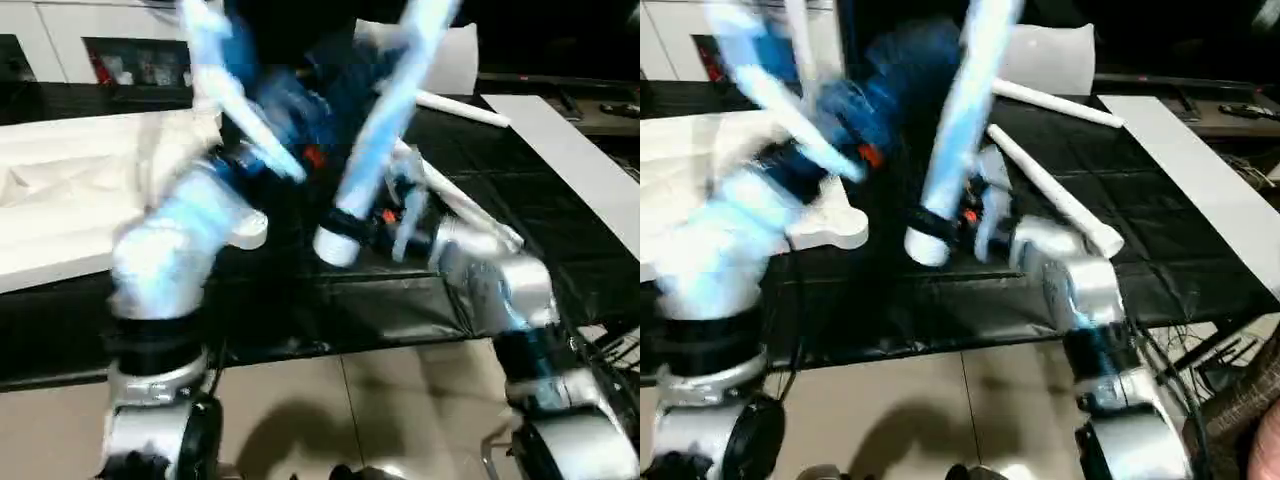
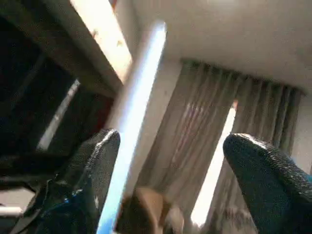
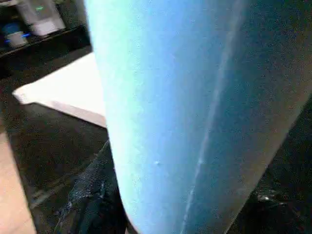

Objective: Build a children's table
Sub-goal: Insert table leg to table base

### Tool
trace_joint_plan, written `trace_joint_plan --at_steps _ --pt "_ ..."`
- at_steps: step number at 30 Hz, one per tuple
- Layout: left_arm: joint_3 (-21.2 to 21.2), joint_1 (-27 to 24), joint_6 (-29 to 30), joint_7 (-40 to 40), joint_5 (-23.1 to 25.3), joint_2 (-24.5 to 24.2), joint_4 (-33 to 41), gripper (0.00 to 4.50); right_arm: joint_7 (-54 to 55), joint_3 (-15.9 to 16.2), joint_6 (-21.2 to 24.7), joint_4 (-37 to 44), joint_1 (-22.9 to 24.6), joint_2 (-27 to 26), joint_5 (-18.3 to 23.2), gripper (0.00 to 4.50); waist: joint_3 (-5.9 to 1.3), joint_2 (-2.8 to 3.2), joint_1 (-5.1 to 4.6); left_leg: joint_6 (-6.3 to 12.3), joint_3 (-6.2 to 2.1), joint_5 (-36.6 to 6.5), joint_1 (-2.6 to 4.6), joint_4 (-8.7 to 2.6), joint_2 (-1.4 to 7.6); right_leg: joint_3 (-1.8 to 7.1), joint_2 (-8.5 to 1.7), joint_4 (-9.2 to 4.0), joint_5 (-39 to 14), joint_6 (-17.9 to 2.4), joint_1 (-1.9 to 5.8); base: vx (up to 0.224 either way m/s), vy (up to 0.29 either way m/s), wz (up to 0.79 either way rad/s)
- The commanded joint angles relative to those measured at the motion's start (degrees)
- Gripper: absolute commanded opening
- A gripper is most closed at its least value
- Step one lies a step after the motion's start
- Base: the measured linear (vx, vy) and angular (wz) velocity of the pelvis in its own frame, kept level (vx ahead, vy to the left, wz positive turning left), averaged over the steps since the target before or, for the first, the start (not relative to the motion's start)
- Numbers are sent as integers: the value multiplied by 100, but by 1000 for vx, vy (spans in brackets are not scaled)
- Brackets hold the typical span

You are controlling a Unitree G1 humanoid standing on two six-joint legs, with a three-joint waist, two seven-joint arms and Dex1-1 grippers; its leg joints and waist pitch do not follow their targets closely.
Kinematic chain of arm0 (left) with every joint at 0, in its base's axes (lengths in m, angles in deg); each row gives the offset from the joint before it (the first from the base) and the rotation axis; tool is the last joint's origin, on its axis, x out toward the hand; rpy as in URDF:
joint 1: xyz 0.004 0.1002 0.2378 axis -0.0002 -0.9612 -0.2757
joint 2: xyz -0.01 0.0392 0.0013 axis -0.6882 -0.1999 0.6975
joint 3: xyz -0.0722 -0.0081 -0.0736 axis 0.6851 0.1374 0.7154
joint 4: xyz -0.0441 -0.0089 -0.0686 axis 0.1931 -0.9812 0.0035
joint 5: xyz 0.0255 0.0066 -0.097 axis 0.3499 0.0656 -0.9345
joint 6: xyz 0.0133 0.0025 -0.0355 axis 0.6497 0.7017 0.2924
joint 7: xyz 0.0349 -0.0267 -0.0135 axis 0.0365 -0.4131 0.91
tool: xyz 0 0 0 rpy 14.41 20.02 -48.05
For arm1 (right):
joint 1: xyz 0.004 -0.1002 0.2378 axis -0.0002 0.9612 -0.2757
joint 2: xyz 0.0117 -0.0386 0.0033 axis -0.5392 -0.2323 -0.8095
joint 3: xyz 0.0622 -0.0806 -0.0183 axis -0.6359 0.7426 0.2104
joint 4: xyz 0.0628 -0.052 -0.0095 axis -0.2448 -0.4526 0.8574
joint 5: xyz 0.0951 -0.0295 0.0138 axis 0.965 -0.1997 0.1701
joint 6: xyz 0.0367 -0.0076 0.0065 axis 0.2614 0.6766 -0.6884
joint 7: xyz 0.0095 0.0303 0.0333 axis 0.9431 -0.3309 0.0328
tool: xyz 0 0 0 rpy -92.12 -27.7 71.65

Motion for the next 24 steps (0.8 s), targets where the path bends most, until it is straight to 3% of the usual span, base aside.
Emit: trace_joint_plan --at_steps 1,2,3,5,7,9,11,13,17,18,19,20,21,23,24 --pt "30 -110 37 83 145 -106 26 391 165 -203 -115 274 85 62 -39 193 -452 50 -33 226 72 -51 -60 -359 -17 398 -410 -377 -1668 133 465 0 0 0" --pt "25 -262 16 145 345 -204 66 391 304 -238 -134 462 216 71 -75 193 -443 125 -27 219 62 -94 -59 -367 -26 386 -407 -382 -1739 174 467 0 0 0" --pt "-54 -446 39 238 630 -365 76 391 458 -300 -97 666 349 59 -80 193 -441 88 -51 210 64 -142 -42 -367 -16 379 -394 -414 -1796 265 454 0 0 0" --pt "-414 -990 108 561 1556 -843 33 391 959 -511 3 1258 730 -8 -139 193 -420 134 -81 175 37 -158 -29 -397 10 381 -378 -406 -1777 423 439 0 0 0" --pt "-562 -1450 -73 789 2102 -1048 76 391 1427 -550 -15 1659 1021 -11 -479 193 -428 150 -116 149 53 -231 -34 -385 -52 357 -347 -441 -1915 572 447 0 0 0" --pt "-659 -2058 -326 1251 2675 -1224 105 391 1947 -645 312 2216 1423 -75 -680 193 -391 172 -175 111 50 -400 -23 -394 -65 330 -325 -522 -2118 676 427 0 0 0" --pt "-697 -2426 -610 1430 3012 -1283 91 391 2177 -687 429 2621 1705 -139 -776 193 -399 169 -201 147 39 -485 -28 -402 -60 313 -330 -535 -2168 705 435 0 0 0" --pt "-619 -2726 -708 1689 3173 -1226 176 391 2543 -687 574 2986 2021 -230 -993 193 -352 188 -224 198 23 -704 1 -425 -42 287 -337 -607 -2311 688 402 0 0 0" --pt "-697 -3236 -770 1890 3430 -1130 491 391 2932 -624 803 3474 2555 -412 -877 193 -305 144 -274 258 28 -1051 13 -412 -84 266 -369 -690 -2773 840 389 0 0 0" --pt "-746 -3362 -790 1928 3504 -1107 557 391 3060 -680 762 3552 2642 -552 -848 193 -296 111 -260 404 49 -1093 1 -398 -146 342 -529 -689 -3257 795 400 0 0 0" --pt "-782 -3433 -805 1961 3560 -1100 589 391 3112 -711 735 3591 2678 -625 -820 193 -299 74 -242 471 59 -1081 -9 -385 -168 396 -602 -687 -3453 790 411 0 0 0" --pt "-885 -3574 -859 1993 3684 -1119 657 391 3162 -741 698 3651 2731 -711 -794 193 -280 34 -207 574 45 -984 -40 -386 -174 496 -737 -683 -3801 737 442 0 0 0" --pt "-928 -3628 -865 1989 3712 -1126 697 391 3152 -743 691 3660 2748 -719 -782 193 -274 39 -143 674 24 -869 -54 -345 -176 645 -913 -698 -4113 698 478 0 0 0" --pt "-934 -3706 -870 2046 3712 -1053 757 391 3126 -734 658 3670 2789 -725 -796 193 -270 0 -86 779 -6 -743 -76 -261 -164 819 -1099 -714 -4328 616 504 -21 55 -3" --pt "-922 -3735 -878 2102 3701 -993 783 391 3107 -758 663 3670 2810 -768 -746 193 -254 -16 -13 874 -66 -560 -55 -249 -133 909 -1178 -733 -4331 316 490 -28 93 0"
